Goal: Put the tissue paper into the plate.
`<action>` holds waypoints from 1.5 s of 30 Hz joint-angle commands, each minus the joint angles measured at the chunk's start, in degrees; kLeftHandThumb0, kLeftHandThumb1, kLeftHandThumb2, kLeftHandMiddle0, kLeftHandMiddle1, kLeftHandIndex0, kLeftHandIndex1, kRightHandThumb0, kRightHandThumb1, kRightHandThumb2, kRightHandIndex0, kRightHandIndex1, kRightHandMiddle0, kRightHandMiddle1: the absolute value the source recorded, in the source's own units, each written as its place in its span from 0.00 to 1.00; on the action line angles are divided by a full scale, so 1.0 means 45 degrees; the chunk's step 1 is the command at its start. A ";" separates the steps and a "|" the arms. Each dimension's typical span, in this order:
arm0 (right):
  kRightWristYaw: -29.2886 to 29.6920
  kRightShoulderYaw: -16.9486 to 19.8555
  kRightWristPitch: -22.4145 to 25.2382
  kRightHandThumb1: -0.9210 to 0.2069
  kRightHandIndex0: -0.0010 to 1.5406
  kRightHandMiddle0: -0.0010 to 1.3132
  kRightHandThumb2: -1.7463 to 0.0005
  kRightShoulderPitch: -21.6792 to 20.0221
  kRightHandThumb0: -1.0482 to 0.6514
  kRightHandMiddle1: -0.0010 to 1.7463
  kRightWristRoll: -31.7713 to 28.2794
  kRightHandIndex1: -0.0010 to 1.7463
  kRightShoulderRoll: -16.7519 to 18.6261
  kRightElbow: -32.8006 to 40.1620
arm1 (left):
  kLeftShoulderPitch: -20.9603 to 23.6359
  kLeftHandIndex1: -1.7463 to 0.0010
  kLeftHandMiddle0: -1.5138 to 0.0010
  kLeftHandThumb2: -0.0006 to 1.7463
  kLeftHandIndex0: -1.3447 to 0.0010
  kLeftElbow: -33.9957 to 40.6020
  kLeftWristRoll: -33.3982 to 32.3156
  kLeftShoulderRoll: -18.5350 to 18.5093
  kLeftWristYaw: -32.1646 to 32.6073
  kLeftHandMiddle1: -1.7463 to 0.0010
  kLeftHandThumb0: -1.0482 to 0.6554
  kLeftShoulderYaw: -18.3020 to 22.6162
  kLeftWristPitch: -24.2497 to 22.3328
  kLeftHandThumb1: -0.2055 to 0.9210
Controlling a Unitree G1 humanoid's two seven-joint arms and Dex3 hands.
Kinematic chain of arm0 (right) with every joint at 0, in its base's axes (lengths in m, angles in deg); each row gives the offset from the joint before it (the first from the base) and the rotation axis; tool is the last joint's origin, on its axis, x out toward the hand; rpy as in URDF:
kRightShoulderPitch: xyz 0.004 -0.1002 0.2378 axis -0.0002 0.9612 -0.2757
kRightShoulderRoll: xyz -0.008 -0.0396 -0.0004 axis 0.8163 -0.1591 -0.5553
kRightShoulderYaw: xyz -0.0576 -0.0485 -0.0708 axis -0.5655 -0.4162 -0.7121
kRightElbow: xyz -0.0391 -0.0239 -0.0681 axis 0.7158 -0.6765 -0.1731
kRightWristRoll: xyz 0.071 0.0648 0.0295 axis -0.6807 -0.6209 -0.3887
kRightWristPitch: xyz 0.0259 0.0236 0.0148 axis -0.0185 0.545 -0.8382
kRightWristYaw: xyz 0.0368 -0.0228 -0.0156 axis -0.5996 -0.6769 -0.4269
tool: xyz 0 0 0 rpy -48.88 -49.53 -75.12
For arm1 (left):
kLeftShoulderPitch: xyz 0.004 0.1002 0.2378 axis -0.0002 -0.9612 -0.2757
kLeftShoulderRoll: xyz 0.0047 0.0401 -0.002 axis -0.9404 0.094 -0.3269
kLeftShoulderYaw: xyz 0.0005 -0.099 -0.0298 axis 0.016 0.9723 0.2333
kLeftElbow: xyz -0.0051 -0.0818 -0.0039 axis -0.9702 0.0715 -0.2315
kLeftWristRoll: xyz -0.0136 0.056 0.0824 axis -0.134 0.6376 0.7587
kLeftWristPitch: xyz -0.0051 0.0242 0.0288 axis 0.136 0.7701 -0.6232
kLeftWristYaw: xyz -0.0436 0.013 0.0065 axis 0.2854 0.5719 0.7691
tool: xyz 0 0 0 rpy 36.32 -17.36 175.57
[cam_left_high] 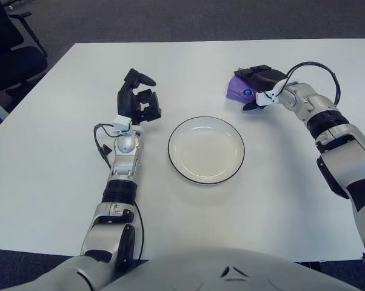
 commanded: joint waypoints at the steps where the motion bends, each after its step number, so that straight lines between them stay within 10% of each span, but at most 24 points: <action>1: 0.0120 -0.0136 0.0646 0.59 0.01 0.00 0.32 0.0861 0.51 0.85 0.0143 0.91 0.0206 -0.0658 | -0.2737 0.00 0.14 0.71 0.58 -0.1582 -0.0019 0.0877 0.0089 0.00 0.35 -0.0132 0.0263 0.53; 7: 0.1476 -0.0237 0.0647 0.59 0.34 0.38 0.27 0.1074 0.61 0.98 0.0336 0.86 0.0154 -0.0478 | -0.2717 0.00 0.14 0.70 0.59 -0.1602 -0.0050 0.0891 0.0082 0.00 0.35 -0.0123 0.0289 0.53; 15: 0.3058 0.0677 -0.0492 0.79 0.60 0.52 0.14 0.1548 0.62 1.00 -0.0743 0.76 0.0116 -0.0946 | -0.2652 0.00 0.14 0.70 0.59 -0.1625 0.0020 0.0866 0.0153 0.00 0.35 -0.0120 0.0242 0.53; 36: 0.3099 0.2814 -0.1604 0.76 0.56 0.44 0.11 0.2490 0.62 1.00 -0.2868 0.91 -0.0249 0.1344 | -0.2440 0.00 0.14 0.70 0.59 -0.1909 0.0010 0.0794 0.0133 0.00 0.35 -0.0049 0.0333 0.53; 45: 0.0612 0.4784 0.0474 0.77 0.55 0.44 0.09 0.3668 0.62 1.00 -0.5520 0.93 0.0183 0.5144 | -0.2393 0.00 0.14 0.70 0.59 -0.1975 0.0088 0.0787 0.0201 0.00 0.35 -0.0049 0.0358 0.53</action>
